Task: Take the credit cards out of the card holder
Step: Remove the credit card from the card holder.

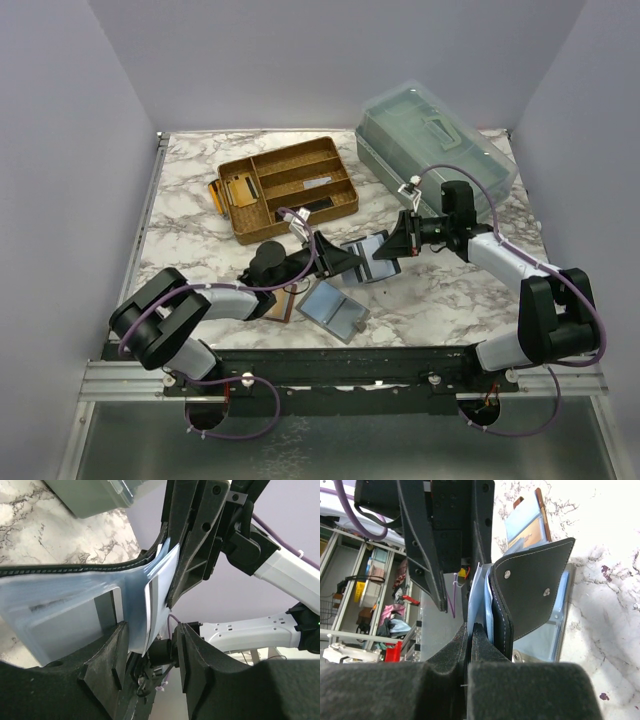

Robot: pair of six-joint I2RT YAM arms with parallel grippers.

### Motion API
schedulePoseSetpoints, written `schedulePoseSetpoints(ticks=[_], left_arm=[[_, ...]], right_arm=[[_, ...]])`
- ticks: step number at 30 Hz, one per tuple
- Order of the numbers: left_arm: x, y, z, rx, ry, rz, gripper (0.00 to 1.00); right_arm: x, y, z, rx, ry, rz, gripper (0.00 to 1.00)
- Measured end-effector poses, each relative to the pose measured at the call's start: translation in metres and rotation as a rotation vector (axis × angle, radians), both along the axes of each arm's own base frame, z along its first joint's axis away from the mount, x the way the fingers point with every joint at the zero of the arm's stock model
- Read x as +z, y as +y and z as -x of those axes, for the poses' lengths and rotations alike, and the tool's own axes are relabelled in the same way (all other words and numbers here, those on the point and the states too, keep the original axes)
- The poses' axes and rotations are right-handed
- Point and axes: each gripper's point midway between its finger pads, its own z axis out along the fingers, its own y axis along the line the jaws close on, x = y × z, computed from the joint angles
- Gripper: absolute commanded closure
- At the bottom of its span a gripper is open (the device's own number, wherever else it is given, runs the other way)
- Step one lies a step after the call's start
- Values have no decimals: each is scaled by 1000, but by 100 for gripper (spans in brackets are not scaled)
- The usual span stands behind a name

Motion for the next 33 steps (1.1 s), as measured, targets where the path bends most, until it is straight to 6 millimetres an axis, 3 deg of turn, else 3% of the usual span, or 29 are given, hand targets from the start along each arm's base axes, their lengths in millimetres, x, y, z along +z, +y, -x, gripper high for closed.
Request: schedulePoseSetpoints(ticks=[6, 12, 17, 22, 24, 27, 33], left_arm=[[-5, -3, 1, -14, 6, -3, 56], [4, -15, 8, -58, -11, 27, 71], [8, -18, 11, -72, -15, 47, 75], [7, -19, 11, -73, -9, 50, 100], [7, -19, 11, -74, -6, 52, 100], [8, -18, 11, -72, -14, 57, 100], [4, -10, 16, -58, -28, 52, 100]], right_arm=[[2, 0, 1, 10, 1, -16, 100], [6, -1, 2, 20, 5, -31, 100], [7, -1, 4, 29, 11, -38, 100], [8, -1, 6, 39, 12, -44, 100], [8, -1, 6, 38, 11, -44, 99], [9, -2, 6, 37, 4, -45, 81], [15, -3, 12, 48, -59, -46, 61]])
